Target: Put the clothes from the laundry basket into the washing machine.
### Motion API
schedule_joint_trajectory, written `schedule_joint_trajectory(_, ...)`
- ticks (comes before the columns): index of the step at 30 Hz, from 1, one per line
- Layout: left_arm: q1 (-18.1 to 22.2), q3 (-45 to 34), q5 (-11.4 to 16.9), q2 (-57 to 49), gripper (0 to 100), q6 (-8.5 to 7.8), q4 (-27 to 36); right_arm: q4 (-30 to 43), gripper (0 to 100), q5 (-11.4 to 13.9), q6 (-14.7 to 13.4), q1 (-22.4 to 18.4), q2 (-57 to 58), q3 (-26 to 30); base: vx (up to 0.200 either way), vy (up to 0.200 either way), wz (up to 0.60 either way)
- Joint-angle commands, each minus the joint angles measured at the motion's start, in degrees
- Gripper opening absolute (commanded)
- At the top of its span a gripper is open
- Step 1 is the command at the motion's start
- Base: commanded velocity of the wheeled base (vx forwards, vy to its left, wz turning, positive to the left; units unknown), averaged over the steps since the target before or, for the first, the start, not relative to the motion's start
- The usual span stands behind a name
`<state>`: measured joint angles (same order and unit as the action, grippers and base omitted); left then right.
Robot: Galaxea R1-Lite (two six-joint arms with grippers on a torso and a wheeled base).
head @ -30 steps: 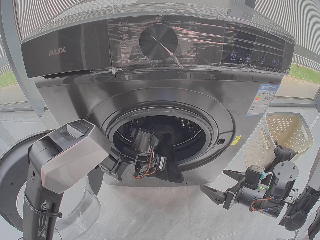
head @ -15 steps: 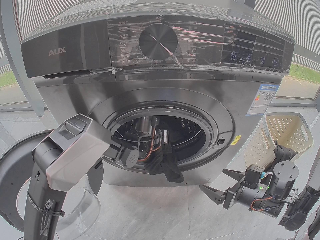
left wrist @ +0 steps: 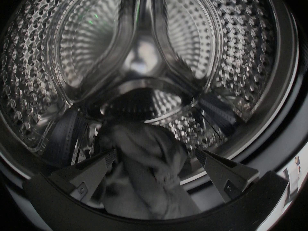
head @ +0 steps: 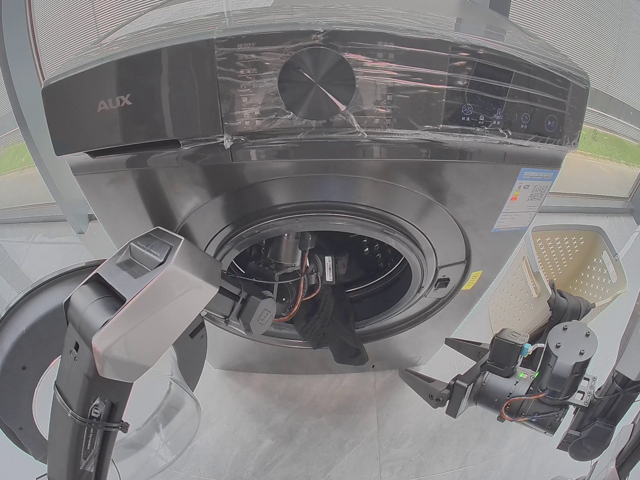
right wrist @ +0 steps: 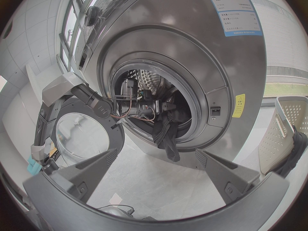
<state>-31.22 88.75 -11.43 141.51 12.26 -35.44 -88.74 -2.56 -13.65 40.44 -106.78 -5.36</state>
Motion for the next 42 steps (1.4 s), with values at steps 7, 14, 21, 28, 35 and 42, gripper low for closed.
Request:
schedule_joint_trajectory(7,-2.9,-12.0,6.0,-5.0,100,-2.42,4.9,0.0,100,0.0,-0.1,0.1,-0.3,-0.1,0.000,0.000,0.00)
schedule_joint_trajectory(14,-2.8,-11.3,6.0,-0.7,100,-4.18,3.7,-0.1,100,0.1,-0.1,0.1,-0.1,-0.2,0.000,0.000,0.00)
schedule_joint_trajectory(21,-2.2,-7.3,5.3,3.2,100,-5.41,3.9,-0.2,100,0.1,0.1,1.4,0.2,-2.0,0.000,0.000,0.00)
schedule_joint_trajectory(28,-2.1,-6.4,4.5,3.6,0,-5.32,3.7,-0.1,100,0.1,0.0,2.4,1.1,-2.5,0.000,0.000,0.00)
schedule_joint_trajectory(35,-2.0,-1.7,2.8,3.2,0,-2.42,1.1,-0.1,100,0.1,0.1,2.5,1.0,-2.5,0.000,0.000,0.00)
schedule_joint_trajectory(42,1.0,7.3,-1.7,4.4,0,-0.93,-4.6,0.0,100,0.1,0.1,2.3,1.0,-2.0,0.000,0.000,0.00)
